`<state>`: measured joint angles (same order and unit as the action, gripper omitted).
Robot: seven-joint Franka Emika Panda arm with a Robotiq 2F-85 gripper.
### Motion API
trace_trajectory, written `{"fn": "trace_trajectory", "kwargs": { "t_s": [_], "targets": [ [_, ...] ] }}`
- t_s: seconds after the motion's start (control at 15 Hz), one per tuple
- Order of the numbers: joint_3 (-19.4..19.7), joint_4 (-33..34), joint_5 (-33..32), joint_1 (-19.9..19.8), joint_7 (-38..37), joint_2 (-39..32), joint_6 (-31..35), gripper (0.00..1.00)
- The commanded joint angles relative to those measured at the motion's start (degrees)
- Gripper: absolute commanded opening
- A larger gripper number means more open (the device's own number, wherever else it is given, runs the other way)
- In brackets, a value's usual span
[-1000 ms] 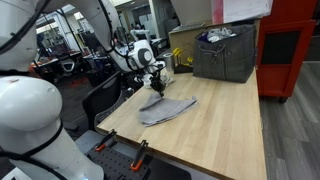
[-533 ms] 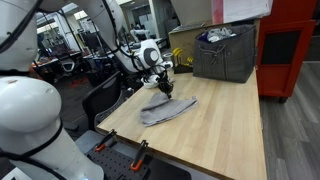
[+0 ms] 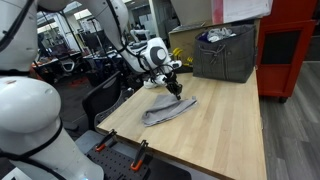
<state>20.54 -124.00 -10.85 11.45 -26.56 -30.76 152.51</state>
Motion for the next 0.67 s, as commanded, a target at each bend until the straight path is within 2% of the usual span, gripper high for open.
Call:
{"fn": "trace_trajectory", "kwargs": {
  "t_s": [0.0, 0.6],
  "targets": [
    [3.22, -0.40, -4.12, 0.88, -4.26, 0.68, -0.16, 0.01],
    [8.66, 2.68, -16.44, 5.32, -13.59, -2.05, -1.71, 0.01]
  ]
}}
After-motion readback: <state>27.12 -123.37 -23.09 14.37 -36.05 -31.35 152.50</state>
